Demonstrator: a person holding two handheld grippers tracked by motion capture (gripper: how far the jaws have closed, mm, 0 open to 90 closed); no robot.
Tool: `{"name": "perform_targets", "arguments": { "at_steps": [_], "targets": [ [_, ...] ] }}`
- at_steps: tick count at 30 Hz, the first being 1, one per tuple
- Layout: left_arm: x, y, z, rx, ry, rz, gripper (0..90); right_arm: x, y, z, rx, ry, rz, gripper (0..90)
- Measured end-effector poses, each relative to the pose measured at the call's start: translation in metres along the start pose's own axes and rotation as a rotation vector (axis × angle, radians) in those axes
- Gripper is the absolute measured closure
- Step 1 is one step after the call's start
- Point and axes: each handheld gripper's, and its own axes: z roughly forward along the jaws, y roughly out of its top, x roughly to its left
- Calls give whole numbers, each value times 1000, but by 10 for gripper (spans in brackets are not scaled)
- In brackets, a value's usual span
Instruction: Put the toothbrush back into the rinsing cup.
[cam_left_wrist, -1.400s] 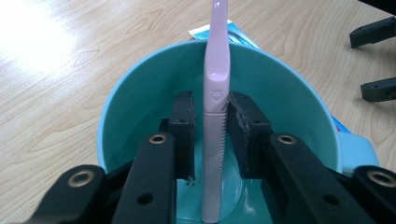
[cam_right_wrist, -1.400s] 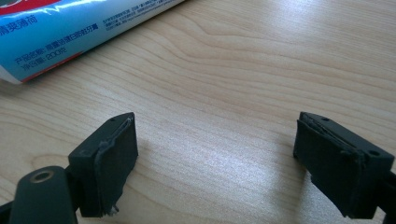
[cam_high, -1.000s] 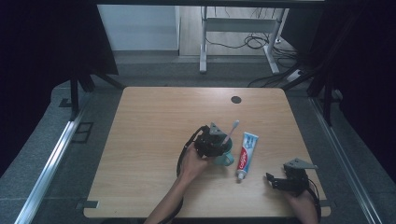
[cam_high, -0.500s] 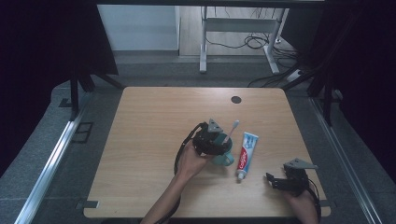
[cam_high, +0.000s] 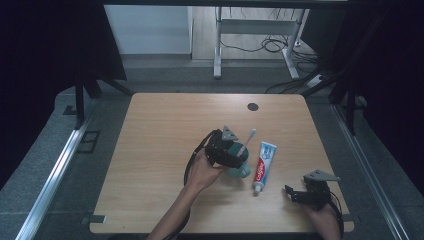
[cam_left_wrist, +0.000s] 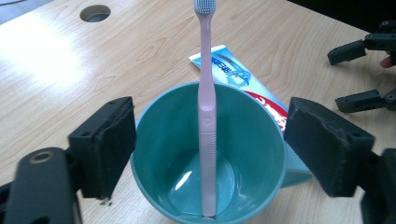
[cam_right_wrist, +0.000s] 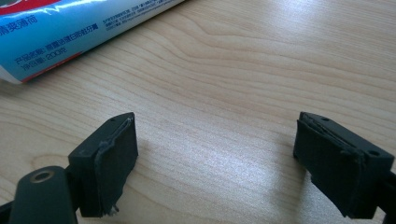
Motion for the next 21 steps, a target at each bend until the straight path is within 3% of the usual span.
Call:
{"name": "perform_targets", "arguments": {
  "at_steps": [14,21],
  "targets": [
    [8,-6,-20,-19,3,-13,113,0,0,0,-2,0,1,135],
    [12,-8,-29,-29,8,-17,37,0,0,0,-1,-1,1,135]
  ]
}}
